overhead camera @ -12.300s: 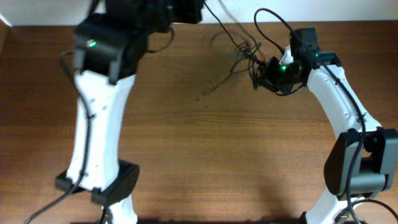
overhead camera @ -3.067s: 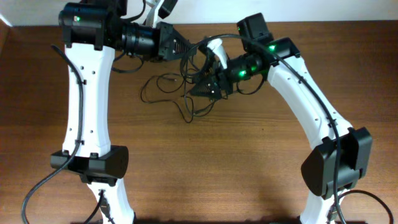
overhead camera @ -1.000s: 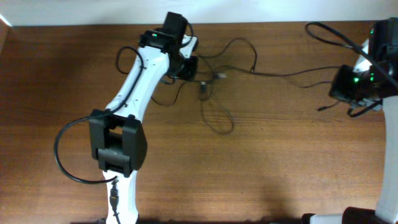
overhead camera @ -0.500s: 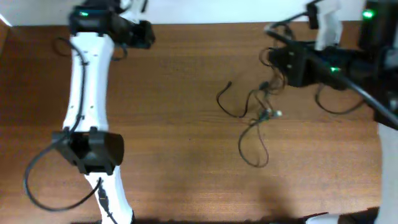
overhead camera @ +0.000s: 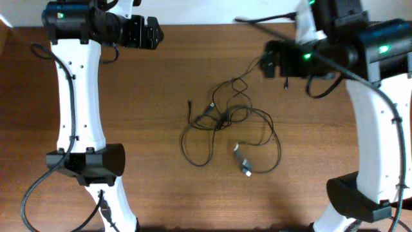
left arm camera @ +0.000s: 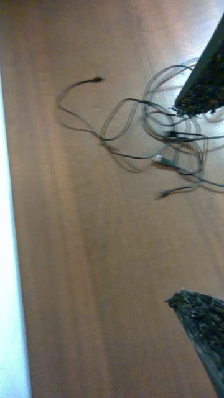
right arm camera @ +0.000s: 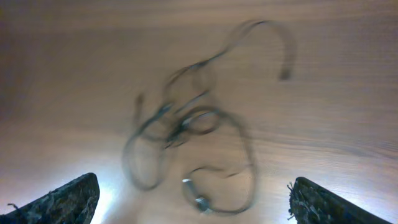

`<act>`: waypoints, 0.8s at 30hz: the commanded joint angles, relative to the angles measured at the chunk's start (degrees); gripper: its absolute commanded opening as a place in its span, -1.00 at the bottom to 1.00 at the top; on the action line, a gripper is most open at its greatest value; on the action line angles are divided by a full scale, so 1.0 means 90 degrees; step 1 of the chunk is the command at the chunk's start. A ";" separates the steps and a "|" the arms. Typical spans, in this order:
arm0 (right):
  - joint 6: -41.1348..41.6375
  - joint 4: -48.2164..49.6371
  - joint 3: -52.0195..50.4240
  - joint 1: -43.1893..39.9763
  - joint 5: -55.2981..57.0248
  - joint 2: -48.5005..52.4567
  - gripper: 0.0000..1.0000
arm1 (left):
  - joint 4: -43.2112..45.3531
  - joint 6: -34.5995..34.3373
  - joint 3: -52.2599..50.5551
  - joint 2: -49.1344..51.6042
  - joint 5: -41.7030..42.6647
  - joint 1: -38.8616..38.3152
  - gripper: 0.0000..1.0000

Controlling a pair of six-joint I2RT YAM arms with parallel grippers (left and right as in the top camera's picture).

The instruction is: Untangle cables

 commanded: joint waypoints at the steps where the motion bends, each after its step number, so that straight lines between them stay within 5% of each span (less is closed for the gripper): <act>1: 0.0010 -0.0041 0.0049 -0.0974 0.0347 -0.0153 0.98 | -0.0583 0.0318 0.0034 0.0005 0.0068 -0.0168 0.79; 7: -0.0223 -0.0041 0.0046 -0.1906 0.0007 -0.0151 0.98 | -0.1304 0.0304 -0.0384 0.0092 -0.0262 -0.1168 0.67; 8: -0.0308 -0.0041 0.0036 -0.1911 0.0015 -0.0151 0.98 | -0.1207 0.0304 -0.0712 0.0095 -0.0267 -0.1433 0.47; 14: -0.0306 -0.0041 0.0024 -0.1899 0.0010 -0.0151 0.98 | 0.0464 0.0024 -0.3337 0.0095 -0.0321 -0.2545 0.15; 17: -0.0306 -0.0041 -0.0036 -0.1899 0.0010 -0.0151 0.98 | 0.1443 0.0486 -0.4736 0.0095 -0.0410 -0.2948 -0.01; 24: -0.0457 -0.0024 -0.0886 -0.1899 0.0029 -0.0151 0.98 | 0.2795 0.1365 -0.5889 0.0095 -0.0262 -0.3213 -0.10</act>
